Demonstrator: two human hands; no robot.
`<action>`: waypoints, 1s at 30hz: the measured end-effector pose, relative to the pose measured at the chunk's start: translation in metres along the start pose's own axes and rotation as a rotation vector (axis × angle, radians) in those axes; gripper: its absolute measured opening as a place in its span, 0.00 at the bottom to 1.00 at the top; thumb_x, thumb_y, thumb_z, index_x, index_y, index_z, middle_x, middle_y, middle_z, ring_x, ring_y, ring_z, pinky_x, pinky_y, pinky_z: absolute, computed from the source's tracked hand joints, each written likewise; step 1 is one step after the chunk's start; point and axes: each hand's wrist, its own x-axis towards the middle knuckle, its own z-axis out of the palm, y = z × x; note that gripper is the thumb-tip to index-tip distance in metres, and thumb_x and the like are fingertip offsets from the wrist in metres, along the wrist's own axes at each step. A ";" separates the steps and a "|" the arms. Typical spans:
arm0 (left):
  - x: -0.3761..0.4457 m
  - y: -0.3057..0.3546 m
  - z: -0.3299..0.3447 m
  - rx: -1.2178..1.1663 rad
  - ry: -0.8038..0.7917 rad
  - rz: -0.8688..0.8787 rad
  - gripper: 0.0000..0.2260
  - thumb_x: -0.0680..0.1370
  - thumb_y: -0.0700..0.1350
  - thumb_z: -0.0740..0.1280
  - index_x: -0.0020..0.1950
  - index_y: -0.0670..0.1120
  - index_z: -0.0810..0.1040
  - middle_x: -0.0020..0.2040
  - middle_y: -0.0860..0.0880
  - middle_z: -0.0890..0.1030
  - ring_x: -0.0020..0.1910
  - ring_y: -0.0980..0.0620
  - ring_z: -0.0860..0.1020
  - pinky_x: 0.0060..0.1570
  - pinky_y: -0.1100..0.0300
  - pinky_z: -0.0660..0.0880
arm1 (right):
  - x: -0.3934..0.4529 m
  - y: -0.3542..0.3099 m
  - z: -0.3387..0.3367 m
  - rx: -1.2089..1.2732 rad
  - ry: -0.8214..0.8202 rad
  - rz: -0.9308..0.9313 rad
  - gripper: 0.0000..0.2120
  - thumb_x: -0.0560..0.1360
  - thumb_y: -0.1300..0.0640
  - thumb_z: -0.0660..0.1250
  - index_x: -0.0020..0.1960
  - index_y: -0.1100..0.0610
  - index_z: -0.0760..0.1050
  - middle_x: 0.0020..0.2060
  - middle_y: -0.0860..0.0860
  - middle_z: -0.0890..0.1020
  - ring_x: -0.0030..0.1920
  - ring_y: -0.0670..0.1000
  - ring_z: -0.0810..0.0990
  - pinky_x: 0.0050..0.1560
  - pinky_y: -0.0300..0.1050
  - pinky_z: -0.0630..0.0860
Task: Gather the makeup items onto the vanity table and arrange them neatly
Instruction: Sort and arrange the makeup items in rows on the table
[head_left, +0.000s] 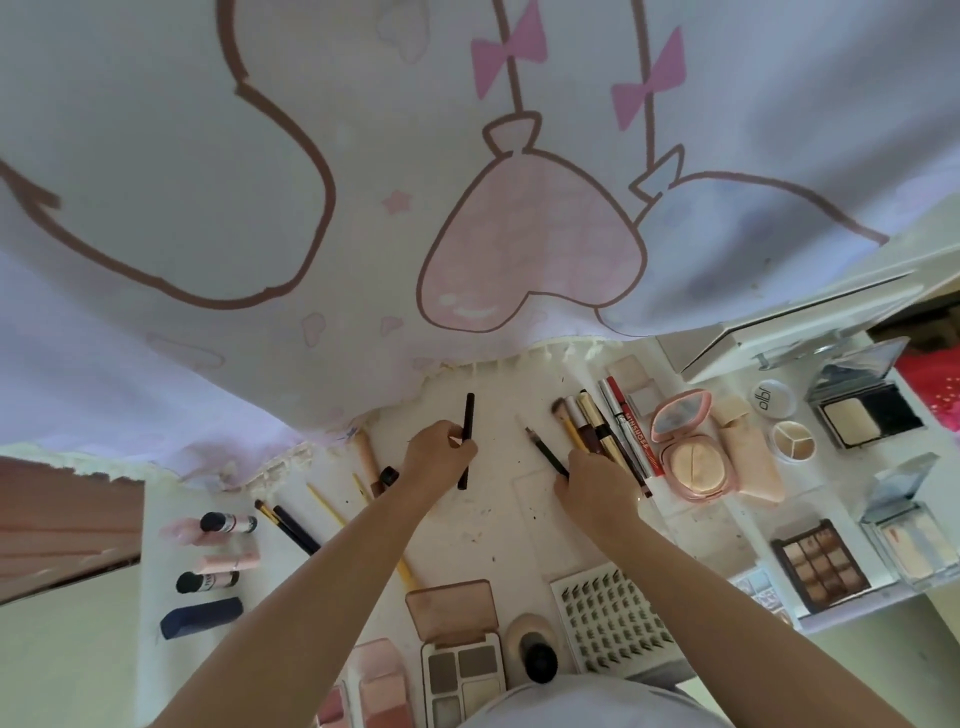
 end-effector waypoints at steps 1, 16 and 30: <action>-0.004 0.001 -0.001 -0.036 0.006 0.005 0.12 0.76 0.44 0.62 0.58 0.42 0.74 0.41 0.51 0.74 0.39 0.52 0.73 0.32 0.66 0.68 | 0.001 -0.002 -0.001 0.003 -0.001 0.005 0.10 0.77 0.54 0.56 0.52 0.59 0.71 0.38 0.52 0.77 0.40 0.53 0.78 0.29 0.41 0.68; -0.036 -0.008 -0.009 -0.300 0.032 -0.009 0.03 0.77 0.41 0.62 0.47 0.47 0.74 0.35 0.52 0.75 0.33 0.55 0.71 0.33 0.63 0.67 | -0.002 0.000 -0.003 -0.023 0.024 -0.013 0.11 0.78 0.57 0.54 0.55 0.60 0.71 0.49 0.56 0.80 0.47 0.56 0.80 0.41 0.47 0.76; -0.054 0.004 -0.009 -0.591 -0.052 -0.019 0.04 0.77 0.36 0.61 0.50 0.40 0.75 0.37 0.49 0.77 0.35 0.54 0.76 0.35 0.65 0.75 | -0.007 0.006 -0.031 0.223 0.142 -0.149 0.11 0.77 0.53 0.57 0.44 0.59 0.72 0.33 0.49 0.72 0.36 0.49 0.72 0.36 0.39 0.65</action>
